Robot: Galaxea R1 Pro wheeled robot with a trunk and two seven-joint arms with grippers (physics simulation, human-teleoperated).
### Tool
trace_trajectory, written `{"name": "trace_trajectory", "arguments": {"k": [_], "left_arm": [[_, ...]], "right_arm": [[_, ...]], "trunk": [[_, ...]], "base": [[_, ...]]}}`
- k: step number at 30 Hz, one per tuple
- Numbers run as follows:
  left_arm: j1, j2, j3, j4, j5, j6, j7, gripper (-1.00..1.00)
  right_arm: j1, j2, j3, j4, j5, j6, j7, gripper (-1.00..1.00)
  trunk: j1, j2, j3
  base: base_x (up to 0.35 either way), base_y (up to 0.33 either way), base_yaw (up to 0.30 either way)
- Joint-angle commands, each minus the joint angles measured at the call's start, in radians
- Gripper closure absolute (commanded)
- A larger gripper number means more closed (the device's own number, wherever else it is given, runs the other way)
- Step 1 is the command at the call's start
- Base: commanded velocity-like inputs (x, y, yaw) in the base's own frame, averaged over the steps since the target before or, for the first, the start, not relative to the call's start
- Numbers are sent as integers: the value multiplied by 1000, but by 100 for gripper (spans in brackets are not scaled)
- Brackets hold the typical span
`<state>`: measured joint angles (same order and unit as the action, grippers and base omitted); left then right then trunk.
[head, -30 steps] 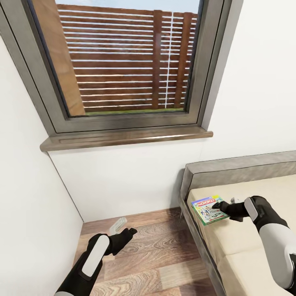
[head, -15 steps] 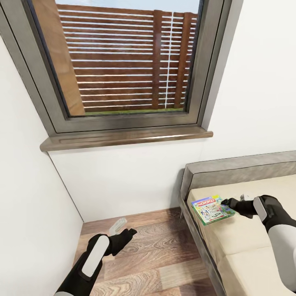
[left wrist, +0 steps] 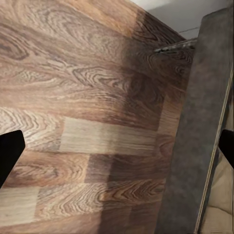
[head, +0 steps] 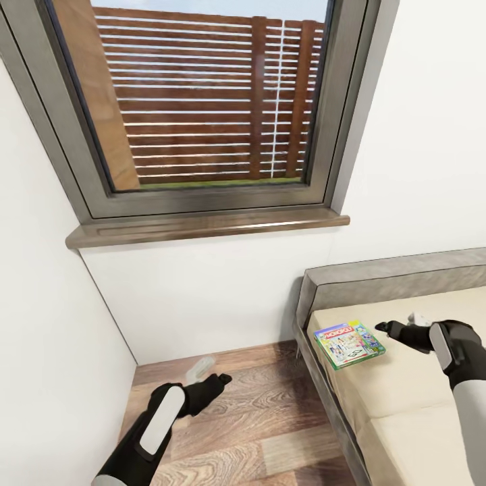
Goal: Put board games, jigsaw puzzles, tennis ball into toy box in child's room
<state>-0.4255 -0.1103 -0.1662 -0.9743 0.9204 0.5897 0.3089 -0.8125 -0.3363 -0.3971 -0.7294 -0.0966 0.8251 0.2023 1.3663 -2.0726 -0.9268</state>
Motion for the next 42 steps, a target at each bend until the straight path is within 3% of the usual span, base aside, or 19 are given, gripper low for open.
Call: {"name": "trace_trajectory", "arguments": {"k": [1, 6, 8, 11, 13, 16, 18, 21, 23, 24, 26, 29, 31, 42], "left_arm": [[-10, 0, -9, 4, 1, 0, -9, -100], [-34, 1, -20, 21, -11, -2, -54, -100], [-63, 1, -27, 52, -18, -5, -112, -100], [-79, 1, -29, 73, -21, -8, -147, -100], [-116, 1, -29, 131, -25, -30, -223, -100], [-136, 1, -29, 168, -27, -47, -261, -100], [-176, 1, -29, 255, -30, -90, -339, -100], [-197, 1, -30, 301, -32, -113, -379, -100], [-235, 1, -32, 393, -35, -157, -461, -100], [-235, 1, -32, 393, -35, -157, -461, -100], [-269, 1, -33, 473, -38, -191, -546, -100], [-282, 2, -33, 506, -39, -205, -586, -100], [-302, 7, -32, 558, -40, -228, -651, -100], [-327, 27, -29, 626, -35, -275, -746, -100]], "right_arm": [[10, 1, -2, -30, -7, 8, -1, -100], [27, 3, -3, -87, -7, 17, -1, -100], [41, 4, -3, -140, -7, 32, -1, -100], [46, 4, -3, -163, -7, 42, -1, -100], [53, 3, -8, -200, -7, 66, -2, -100], [55, 2, -13, -216, -7, 80, -2, -100], [59, 2, -36, -249, -7, 107, -2, -100], [60, 3, -51, -269, -7, 122, -2, -100], [63, 5, -80, -313, -7, 150, -3, -100], [63, 5, -80, -313, -7, 150, -3, -100], [69, 7, -101, -358, -7, 174, -3, -100], [74, 8, -109, -380, -7, 184, -3, -100], [87, 11, -119, -420, -7, 199, -3, -100], [108, 19, -131, -497, -8, 217, -3, -100]], "trunk": [[0, 0, -1], [0, 0, -1], [0, 0, -1], [0, 0, -1], [0, 0, -1], [0, 0, -1], [0, 0, -1], [0, 0, -1], [0, 0, -1], [0, 0, -1], [0, 0, -1], [0, 0, -1], [0, 0, -1], [0, 0, -1]], "base": [[0, 0, 0], [0, 0, 0], [0, 0, 0], [0, 0, 0], [0, 0, 0], [0, 0, 0], [0, 0, 0], [0, 0, 0], [0, 0, 0], [0, 0, 0], [0, 0, -24], [0, 0, -63], [0, 0, -132], [0, 0, -214]]}}
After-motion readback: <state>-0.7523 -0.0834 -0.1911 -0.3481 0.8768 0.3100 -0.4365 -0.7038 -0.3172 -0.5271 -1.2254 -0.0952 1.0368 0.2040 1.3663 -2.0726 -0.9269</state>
